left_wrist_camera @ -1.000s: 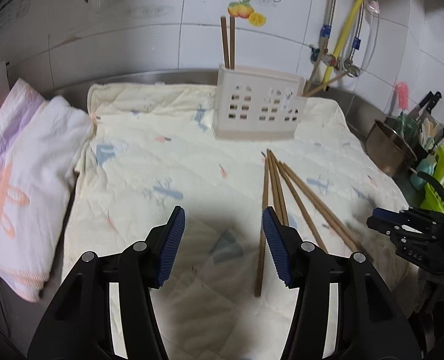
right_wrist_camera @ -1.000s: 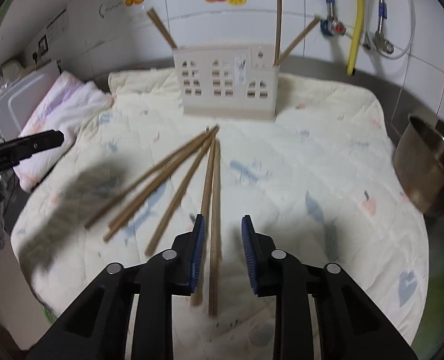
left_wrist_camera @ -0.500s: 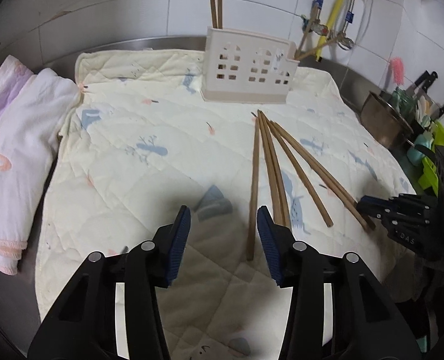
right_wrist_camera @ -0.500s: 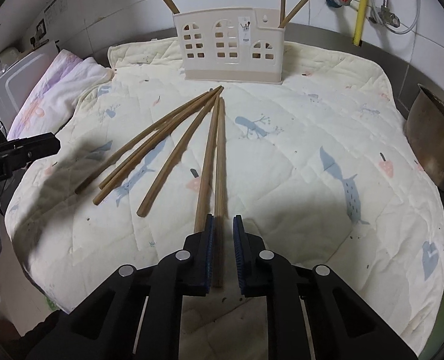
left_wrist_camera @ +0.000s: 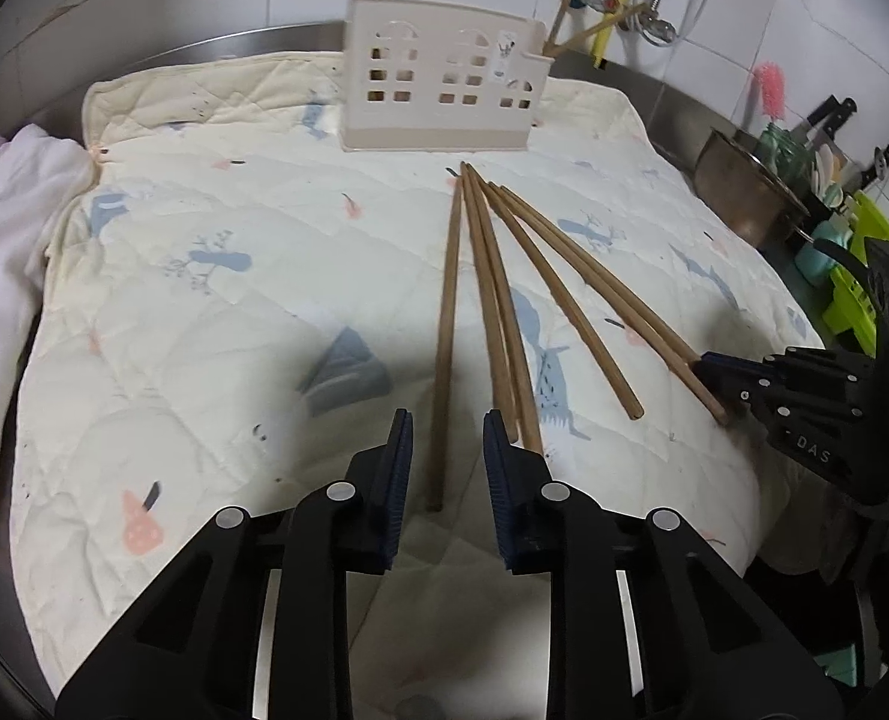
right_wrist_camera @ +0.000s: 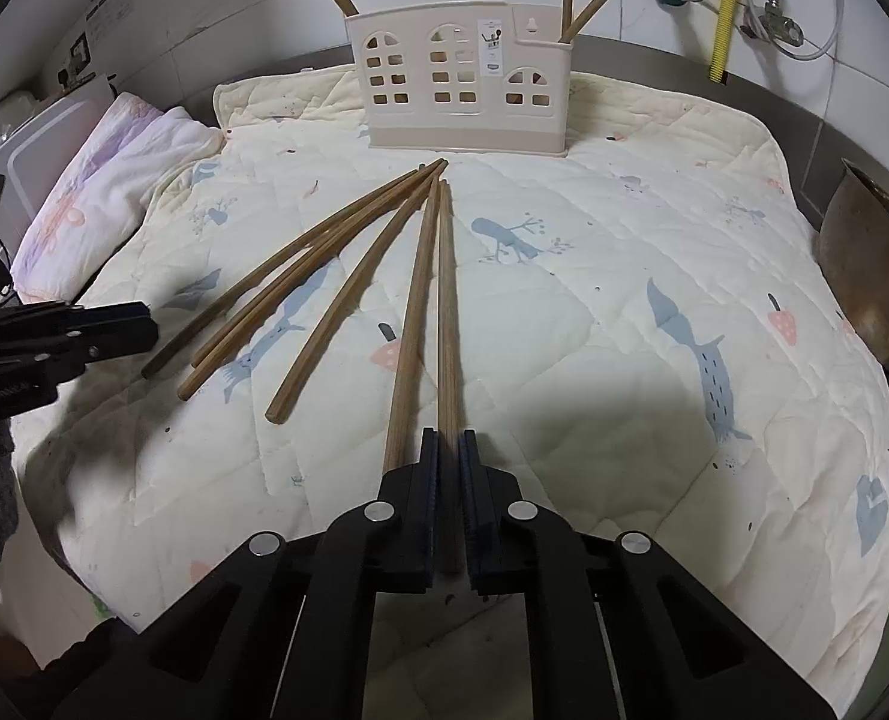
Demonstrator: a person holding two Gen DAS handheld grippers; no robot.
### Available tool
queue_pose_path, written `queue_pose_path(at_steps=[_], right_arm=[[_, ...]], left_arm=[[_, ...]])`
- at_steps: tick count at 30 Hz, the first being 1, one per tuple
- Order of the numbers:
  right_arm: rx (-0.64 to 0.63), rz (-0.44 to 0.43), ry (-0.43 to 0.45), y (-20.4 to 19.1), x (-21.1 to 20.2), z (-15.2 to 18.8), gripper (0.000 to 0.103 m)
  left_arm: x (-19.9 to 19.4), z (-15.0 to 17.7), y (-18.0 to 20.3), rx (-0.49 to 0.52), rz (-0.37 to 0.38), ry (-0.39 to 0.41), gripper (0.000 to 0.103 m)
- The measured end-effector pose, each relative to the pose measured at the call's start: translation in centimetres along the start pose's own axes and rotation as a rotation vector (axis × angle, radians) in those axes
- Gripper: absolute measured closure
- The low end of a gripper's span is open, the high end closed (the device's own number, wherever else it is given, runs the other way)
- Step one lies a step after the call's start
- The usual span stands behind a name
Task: Organize utensils
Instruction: 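Close the left gripper on a chopstick while the right gripper grasps another, then lift the chopstick with the left gripper toward the holder while the right gripper lifts its own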
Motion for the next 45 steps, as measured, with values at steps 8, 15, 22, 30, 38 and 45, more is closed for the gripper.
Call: queue_pose_path(at_steps=[8,15,22,30,38,45], right_arm=[[0.013,-0.008,0.004,0.1,0.0,0.1,0.096],[0.014,-0.008,0.004,0.0,0.0,0.2,0.096],[0.012,0.0,0.009,0.0,0.0,0.2,0.096],[0.008,0.009,0.042,0.1,-1.2,-0.6,0.096],[-0.019,0.045,0.155,0.5,-4.9,-4.3,0.096],[-0.052,0.067,0.251,1.1,-7.5,-9.6,0.096]], left_arm=[[1.8,-0.2,0.2,0.01,-0.016,-0.027,0.087],[2.5,0.1,-0.1,0.003,-0.022,-0.043,0.091],[2.6,0.1,-0.1,0.003,-0.029,-0.041,0.093],[0.8,-0.8,-0.1,-0.004,-0.026,-0.005,0.097],[-2.8,-3.8,0.2,0.004,-0.021,0.096,0.097],[-5.2,-8.0,0.9,0.026,-0.013,0.176,0.097]])
Point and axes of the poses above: each gripper's, at about its wrist camera, not at the fingertips, and x roughly the way its jaws point, y to its right, z to its underside, the point moved 10 cm from there along x, roughly the way its jaws point, and after that the axes turned 7 degrees about -x, right-handed, at the moved point
